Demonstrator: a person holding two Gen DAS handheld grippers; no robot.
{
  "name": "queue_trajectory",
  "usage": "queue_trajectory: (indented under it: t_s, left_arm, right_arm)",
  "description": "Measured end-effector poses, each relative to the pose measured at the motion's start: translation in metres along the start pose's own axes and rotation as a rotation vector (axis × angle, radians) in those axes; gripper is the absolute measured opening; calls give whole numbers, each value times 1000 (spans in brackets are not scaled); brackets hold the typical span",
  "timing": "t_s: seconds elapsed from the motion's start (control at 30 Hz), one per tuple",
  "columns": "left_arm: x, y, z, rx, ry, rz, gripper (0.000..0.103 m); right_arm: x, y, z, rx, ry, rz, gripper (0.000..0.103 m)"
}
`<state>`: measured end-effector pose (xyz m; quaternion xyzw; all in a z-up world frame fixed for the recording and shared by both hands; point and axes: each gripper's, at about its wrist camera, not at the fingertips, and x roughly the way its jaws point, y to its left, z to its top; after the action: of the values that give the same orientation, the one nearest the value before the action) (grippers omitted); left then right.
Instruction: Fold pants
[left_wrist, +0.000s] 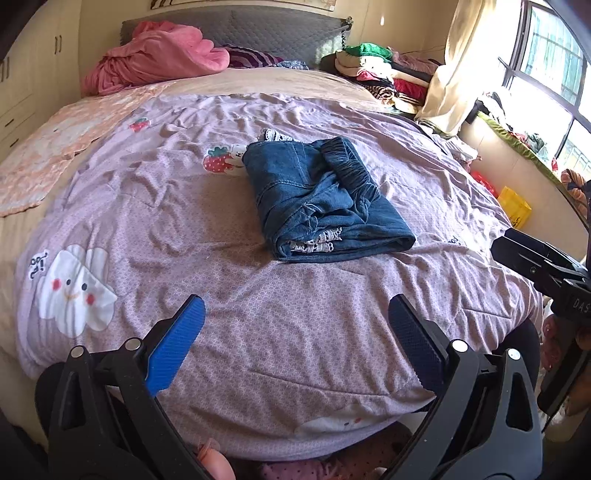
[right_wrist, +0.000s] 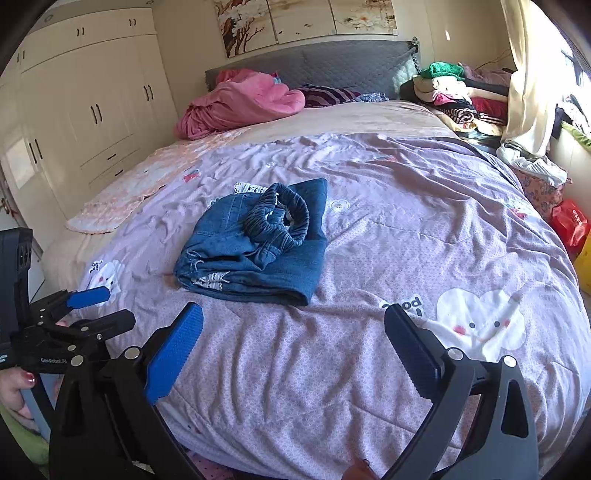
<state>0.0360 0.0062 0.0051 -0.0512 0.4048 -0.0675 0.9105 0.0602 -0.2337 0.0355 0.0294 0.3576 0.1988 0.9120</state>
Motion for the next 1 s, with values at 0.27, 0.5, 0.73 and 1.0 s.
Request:
queue_trajectory:
  t_s: [0.27, 0.5, 0.73, 1.0]
  left_arm:
    - [-6, 1, -9, -13, 1, 14, 93]
    - [-7, -2, -14, -7, 8, 25, 93]
    - [-7, -7, -19, -10, 6, 32, 93]
    - [-5, -8, -21, -19, -2, 43, 93]
  right_arm:
    - [-8, 1, -13, -3, 9, -11, 98]
    - [-6, 5, -18, 4, 19, -6, 98]
    - [-8, 11, -21, -9, 11, -16, 98]
    - [-2, 9, -28, -9, 23, -28, 98]
